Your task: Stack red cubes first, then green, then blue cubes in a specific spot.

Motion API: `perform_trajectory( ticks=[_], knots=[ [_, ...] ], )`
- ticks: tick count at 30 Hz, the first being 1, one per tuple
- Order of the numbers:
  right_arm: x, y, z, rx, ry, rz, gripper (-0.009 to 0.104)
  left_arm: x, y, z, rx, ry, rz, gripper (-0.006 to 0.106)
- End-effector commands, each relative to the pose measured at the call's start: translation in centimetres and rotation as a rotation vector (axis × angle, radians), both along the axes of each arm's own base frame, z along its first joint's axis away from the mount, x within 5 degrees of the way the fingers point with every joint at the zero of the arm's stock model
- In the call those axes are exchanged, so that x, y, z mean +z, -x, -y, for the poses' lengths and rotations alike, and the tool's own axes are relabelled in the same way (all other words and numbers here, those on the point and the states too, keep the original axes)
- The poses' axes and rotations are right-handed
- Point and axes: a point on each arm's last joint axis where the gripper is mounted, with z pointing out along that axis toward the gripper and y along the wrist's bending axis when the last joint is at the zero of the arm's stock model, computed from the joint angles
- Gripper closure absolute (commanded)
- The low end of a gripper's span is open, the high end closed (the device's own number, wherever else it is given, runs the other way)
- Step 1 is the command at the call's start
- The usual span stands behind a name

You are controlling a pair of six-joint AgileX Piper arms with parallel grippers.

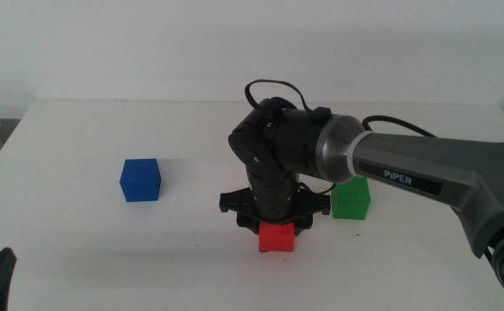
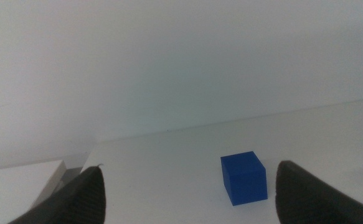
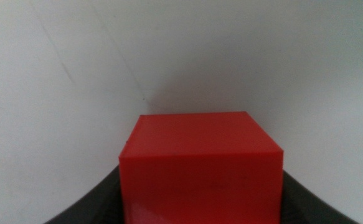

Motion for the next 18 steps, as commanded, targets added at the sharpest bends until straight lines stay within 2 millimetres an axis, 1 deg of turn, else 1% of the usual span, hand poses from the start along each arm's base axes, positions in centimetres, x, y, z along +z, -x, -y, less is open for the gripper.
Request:
perform_trajectory(
  ticks=[1, 3, 4, 5, 6, 10, 13, 15, 18],
  knots=[
    [0.2, -0.1, 0.0, 0.001, 0.008, 0.015, 0.069, 0.1, 0.0, 0.0, 0.002, 0.007, 0.009, 0.007],
    [0.2, -0.1, 0.0, 0.001, 0.008, 0.015, 0.069, 0.1, 0.0, 0.0, 0.002, 0.007, 0.009, 0.007],
    [0.3, -0.2, 0.0, 0.003, 0.007, 0.021, 0.060, 0.1, 0.0, 0.0, 0.002, 0.007, 0.009, 0.007],
    [0.3, -0.2, 0.0, 0.004, 0.006, 0.022, 0.054, 0.1, 0.0, 0.0, 0.002, 0.007, 0.009, 0.007],
    [0.3, -0.2, 0.0, 0.009, 0.009, 0.020, 0.042, 0.1, 0.0, 0.0, 0.002, 0.007, 0.009, 0.007],
    [0.3, -0.2, 0.0, 0.010, 0.007, 0.021, 0.031, 0.1, 0.0, 0.0, 0.002, 0.007, 0.009, 0.007],
    [0.4, -0.2, 0.0, 0.046, 0.020, 0.027, 0.027, 0.1, 0.0, 0.0, 0.002, 0.007, 0.009, 0.007],
    [1.8, 0.1, 0.2, 0.062, 0.015, 0.042, 0.027, 0.1, 0.0, 0.0, 0.002, 0.007, 0.009, 0.007],
    [6.1, 1.2, 0.8, 0.131, 0.004, 0.089, 0.027, 0.1, 0.0, 0.0, 0.002, 0.007, 0.009, 0.007]
  ],
)
